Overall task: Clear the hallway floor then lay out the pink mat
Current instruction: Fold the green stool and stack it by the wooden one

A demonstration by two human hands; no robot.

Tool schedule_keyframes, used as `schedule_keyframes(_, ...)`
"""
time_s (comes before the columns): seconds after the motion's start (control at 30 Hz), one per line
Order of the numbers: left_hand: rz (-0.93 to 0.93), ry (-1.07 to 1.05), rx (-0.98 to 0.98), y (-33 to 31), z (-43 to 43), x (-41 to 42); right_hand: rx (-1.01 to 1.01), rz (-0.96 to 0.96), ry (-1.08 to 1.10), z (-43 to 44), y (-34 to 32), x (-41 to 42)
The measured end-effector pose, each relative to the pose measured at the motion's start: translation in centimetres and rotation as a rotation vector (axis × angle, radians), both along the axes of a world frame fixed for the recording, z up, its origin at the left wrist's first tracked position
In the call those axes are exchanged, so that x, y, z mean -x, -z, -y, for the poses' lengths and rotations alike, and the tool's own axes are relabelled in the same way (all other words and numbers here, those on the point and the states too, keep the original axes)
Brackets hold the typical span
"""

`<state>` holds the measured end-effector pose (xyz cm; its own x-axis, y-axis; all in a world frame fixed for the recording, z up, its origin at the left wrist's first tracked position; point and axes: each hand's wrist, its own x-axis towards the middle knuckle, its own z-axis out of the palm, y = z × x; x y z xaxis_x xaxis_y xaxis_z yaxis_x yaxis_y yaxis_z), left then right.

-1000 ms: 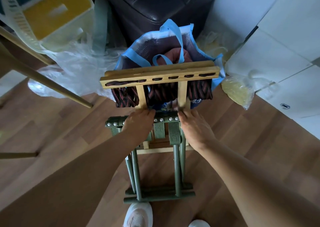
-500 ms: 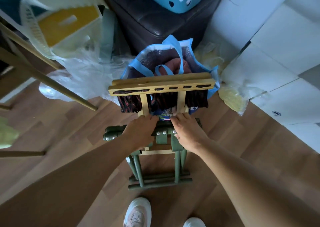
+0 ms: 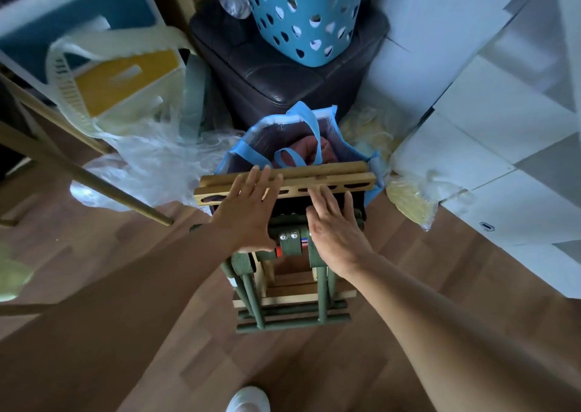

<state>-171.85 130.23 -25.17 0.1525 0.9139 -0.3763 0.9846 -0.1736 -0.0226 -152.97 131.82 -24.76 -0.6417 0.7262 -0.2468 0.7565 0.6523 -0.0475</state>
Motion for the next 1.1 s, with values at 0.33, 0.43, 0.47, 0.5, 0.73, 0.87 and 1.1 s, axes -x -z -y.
schedule_keyframes(0.33,0.067,0.026,-0.083,0.3,-0.1,-0.6,0.01,0.025,0.0,-0.5,0.3,0.2)
schedule_keyframes(0.43,0.079,0.029,-0.066,0.0,0.0,-0.5,0.02,-0.036,0.021,-0.1,-0.1,-0.1)
schedule_keyframes(0.47,0.078,0.025,-0.02,0.0,-0.2,-0.4,0.011,-0.062,0.014,-0.2,-0.3,-0.3)
schedule_keyframes(0.5,0.074,0.023,0.031,0.0,-0.4,-0.4,-0.002,-0.071,-0.002,-0.2,-0.4,-0.6)
schedule_keyframes(0.73,-0.024,0.102,0.036,-0.5,-0.5,-0.3,0.059,0.077,0.035,-1.2,-0.8,-1.1)
schedule_keyframes(0.87,0.054,0.093,0.084,-0.3,0.4,-0.6,0.023,0.08,0.009,-0.5,-0.7,-1.5)
schedule_keyframes(1.1,-0.039,0.099,0.057,-0.6,0.6,-1.0,0.022,0.065,0.008,0.1,-0.7,-1.6)
